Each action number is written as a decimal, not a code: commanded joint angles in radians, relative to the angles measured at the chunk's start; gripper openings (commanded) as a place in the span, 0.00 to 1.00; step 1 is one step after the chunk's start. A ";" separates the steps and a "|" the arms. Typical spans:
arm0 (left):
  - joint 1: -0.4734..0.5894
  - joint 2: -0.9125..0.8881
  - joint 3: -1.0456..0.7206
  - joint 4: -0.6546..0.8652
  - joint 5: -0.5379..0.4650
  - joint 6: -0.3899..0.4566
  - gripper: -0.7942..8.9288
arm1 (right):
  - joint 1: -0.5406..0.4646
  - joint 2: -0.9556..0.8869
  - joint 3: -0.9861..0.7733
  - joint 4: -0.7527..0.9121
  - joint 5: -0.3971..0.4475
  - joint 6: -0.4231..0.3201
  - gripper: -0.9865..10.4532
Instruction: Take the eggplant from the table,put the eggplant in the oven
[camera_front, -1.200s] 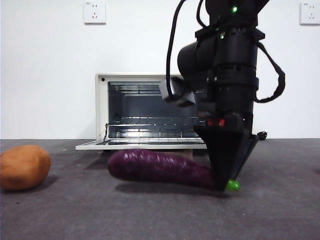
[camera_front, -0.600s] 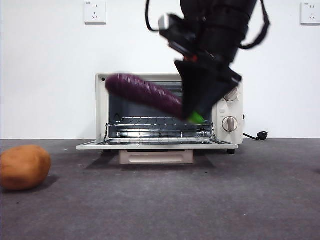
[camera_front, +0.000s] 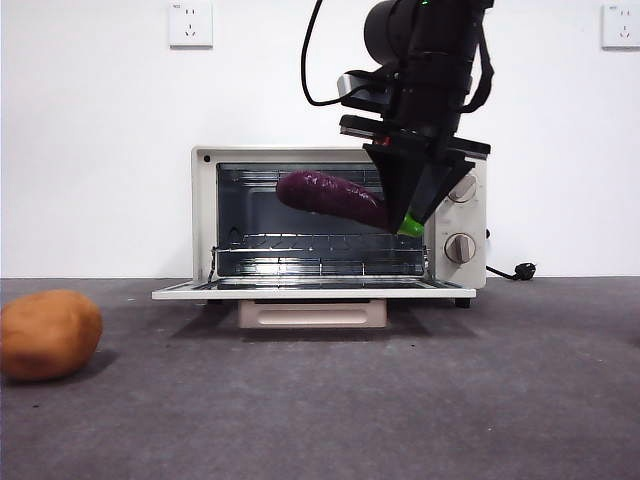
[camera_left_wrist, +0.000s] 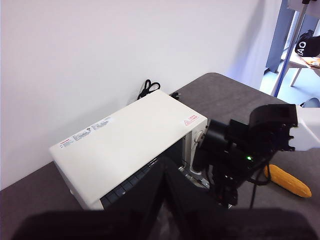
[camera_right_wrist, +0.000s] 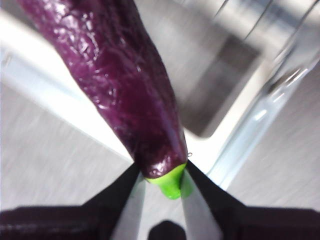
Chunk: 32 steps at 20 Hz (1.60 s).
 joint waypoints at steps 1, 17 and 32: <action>-0.003 -0.004 0.003 0.000 0.005 -0.006 0.08 | -0.007 0.051 0.049 0.000 0.026 0.026 0.08; -0.014 -0.004 0.003 -0.045 0.004 -0.003 0.08 | -0.006 0.164 0.174 0.203 0.235 0.022 0.08; -0.036 -0.004 0.003 -0.089 0.004 -0.003 0.08 | -0.007 0.174 0.174 0.322 0.218 0.027 0.32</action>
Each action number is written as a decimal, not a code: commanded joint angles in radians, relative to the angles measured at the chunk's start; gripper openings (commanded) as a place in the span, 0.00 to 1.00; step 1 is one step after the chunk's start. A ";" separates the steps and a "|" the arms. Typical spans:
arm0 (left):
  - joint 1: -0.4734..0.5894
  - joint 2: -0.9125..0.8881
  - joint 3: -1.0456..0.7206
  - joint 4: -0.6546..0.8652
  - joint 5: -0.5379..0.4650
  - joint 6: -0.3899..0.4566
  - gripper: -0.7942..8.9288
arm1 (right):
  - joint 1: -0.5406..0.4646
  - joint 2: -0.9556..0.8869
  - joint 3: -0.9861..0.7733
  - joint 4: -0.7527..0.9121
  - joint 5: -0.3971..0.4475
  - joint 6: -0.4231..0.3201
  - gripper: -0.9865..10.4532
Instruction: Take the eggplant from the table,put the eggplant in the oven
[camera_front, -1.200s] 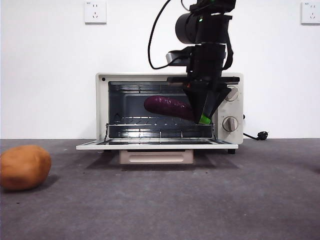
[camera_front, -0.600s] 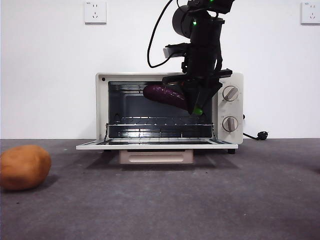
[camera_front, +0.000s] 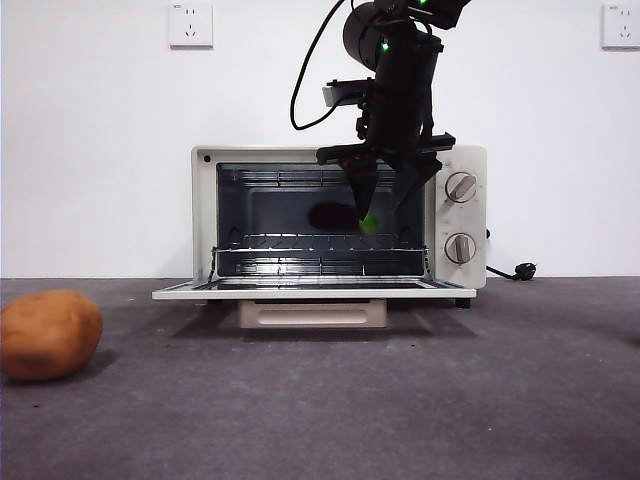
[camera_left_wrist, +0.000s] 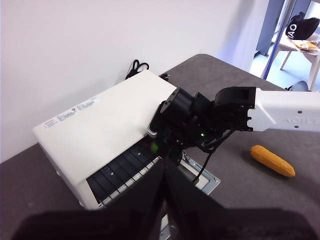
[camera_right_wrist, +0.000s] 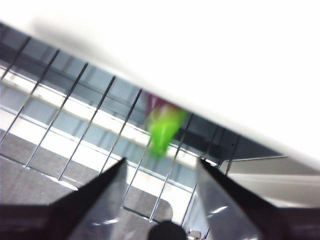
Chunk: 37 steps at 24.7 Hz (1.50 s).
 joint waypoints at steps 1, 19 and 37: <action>-0.012 -0.004 0.003 -0.004 0.003 -0.003 0.08 | 0.001 0.017 0.000 0.007 -0.021 0.024 0.34; -0.012 -0.004 -0.063 -0.010 -0.182 0.028 0.08 | 0.053 -0.099 0.000 -0.030 -0.026 0.028 0.34; 0.069 -0.004 -0.294 0.043 -0.222 0.038 0.08 | 0.074 -0.713 0.000 -0.245 0.028 0.035 0.34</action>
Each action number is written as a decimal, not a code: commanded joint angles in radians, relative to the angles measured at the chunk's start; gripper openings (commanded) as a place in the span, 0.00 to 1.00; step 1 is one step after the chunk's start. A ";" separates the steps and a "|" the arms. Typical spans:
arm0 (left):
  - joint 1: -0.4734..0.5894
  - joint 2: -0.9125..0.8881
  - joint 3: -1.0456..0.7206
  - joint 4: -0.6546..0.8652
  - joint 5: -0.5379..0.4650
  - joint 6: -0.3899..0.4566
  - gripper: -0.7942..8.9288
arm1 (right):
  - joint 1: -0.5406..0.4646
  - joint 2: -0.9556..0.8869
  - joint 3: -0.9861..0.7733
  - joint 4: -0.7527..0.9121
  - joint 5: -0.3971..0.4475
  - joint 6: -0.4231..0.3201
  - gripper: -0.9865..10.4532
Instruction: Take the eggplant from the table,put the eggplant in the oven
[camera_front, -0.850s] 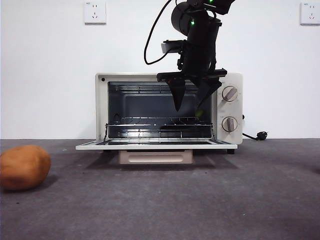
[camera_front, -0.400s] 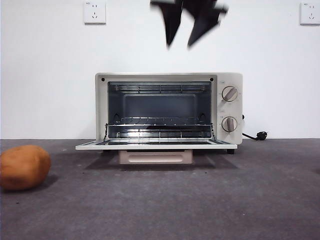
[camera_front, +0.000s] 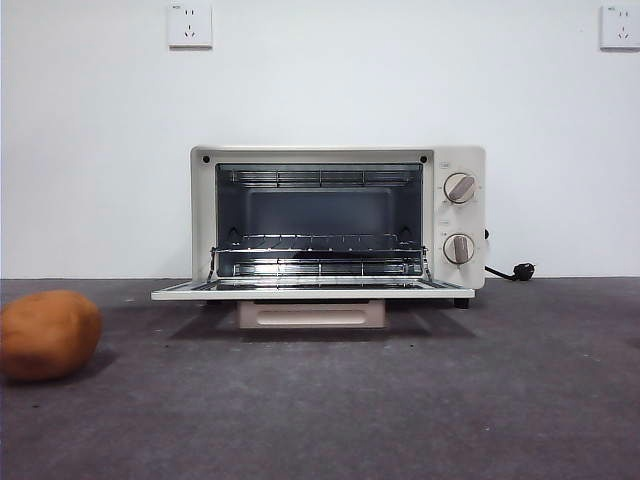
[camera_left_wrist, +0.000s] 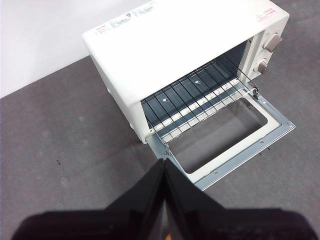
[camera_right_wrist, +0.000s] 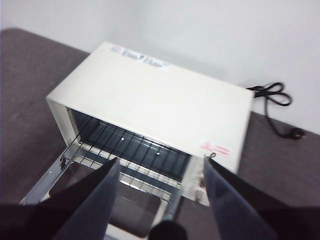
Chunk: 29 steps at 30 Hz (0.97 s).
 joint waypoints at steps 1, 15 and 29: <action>0.003 -0.002 -0.004 0.006 0.001 0.003 0.08 | 0.001 -0.066 0.000 -0.053 0.016 0.010 0.34; 0.003 -0.002 -0.004 0.005 0.000 0.003 0.08 | 0.001 -0.283 0.000 -0.172 0.074 -0.019 0.33; 0.048 0.008 -0.004 0.022 0.001 0.003 0.08 | 0.001 -0.291 0.000 -0.236 0.073 -0.019 0.08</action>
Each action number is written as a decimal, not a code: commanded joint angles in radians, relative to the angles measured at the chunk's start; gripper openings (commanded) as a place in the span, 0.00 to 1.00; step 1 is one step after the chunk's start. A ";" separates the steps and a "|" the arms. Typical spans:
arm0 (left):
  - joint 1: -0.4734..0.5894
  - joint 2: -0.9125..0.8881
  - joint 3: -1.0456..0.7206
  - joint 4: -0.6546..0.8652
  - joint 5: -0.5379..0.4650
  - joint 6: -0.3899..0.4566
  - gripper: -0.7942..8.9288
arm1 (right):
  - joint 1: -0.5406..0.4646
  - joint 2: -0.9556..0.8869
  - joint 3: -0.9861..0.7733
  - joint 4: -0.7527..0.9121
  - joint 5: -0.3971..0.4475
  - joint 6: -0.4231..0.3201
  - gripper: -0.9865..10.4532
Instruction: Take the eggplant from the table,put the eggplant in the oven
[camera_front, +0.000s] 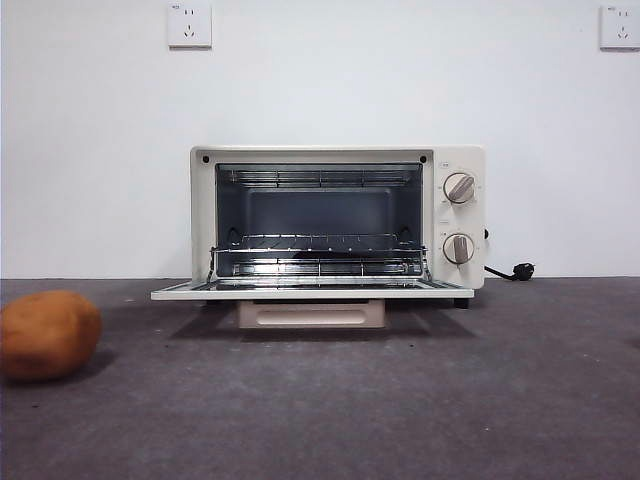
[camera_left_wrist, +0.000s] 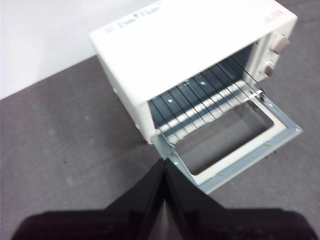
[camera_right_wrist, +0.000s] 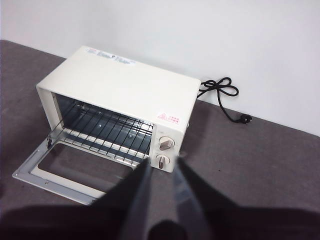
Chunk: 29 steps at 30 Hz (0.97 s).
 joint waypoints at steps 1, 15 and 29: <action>0.021 0.014 -0.004 0.011 0.000 0.003 0.08 | 0.001 -0.001 0.000 0.000 0.004 -0.004 0.08; 0.135 0.089 -0.225 0.106 0.150 0.002 0.08 | 0.001 -0.007 0.000 -0.043 -0.003 -0.004 0.08; 0.225 0.272 -0.488 0.281 0.364 -0.037 0.08 | 0.002 -0.047 0.000 -0.072 -0.015 -0.002 0.08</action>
